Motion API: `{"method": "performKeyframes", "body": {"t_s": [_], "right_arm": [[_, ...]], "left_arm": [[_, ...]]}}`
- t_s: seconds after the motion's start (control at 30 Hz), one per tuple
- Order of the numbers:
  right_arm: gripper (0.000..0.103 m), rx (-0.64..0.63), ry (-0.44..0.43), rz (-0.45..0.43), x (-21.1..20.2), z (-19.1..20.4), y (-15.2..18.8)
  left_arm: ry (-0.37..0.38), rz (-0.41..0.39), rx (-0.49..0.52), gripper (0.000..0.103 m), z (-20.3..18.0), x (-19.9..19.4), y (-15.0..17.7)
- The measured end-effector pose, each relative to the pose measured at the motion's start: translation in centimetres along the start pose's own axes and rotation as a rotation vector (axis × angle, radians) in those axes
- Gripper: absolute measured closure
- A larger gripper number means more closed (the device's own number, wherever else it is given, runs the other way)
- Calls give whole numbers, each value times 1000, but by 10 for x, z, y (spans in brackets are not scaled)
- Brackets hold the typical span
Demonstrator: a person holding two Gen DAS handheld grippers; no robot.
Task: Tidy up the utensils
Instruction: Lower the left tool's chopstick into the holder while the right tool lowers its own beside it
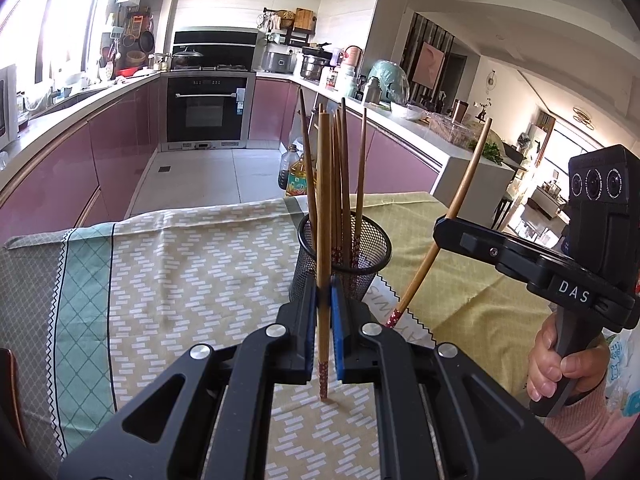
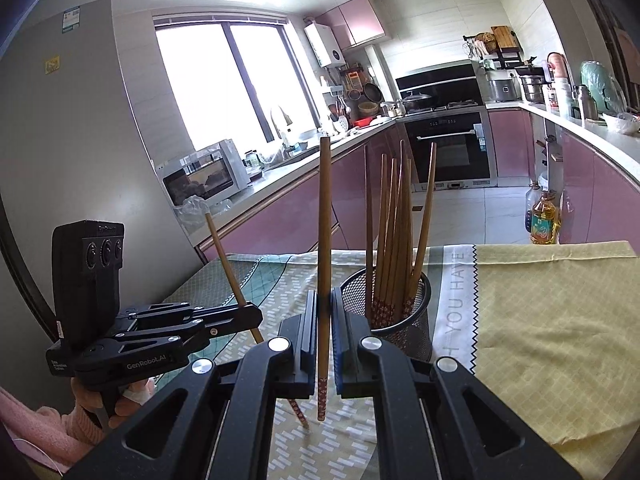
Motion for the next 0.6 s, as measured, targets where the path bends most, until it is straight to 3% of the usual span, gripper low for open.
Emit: {"method": "performKeyframes", "body": {"t_s": [0.6], "right_arm": [[97, -19, 2, -34, -7, 0, -17]], "left_arm": [[8, -32, 17, 95, -5, -8, -14]]}}
Point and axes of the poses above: each gripper's, at about its wrist camera, not at the fingertips, and x roughly the way its jaws point, z to its left, y to its underside, the point moved 9 cm from there along x, roughly the way its jaws point, and after that the axes turned 1 degree about y, right-handed, at the moved point
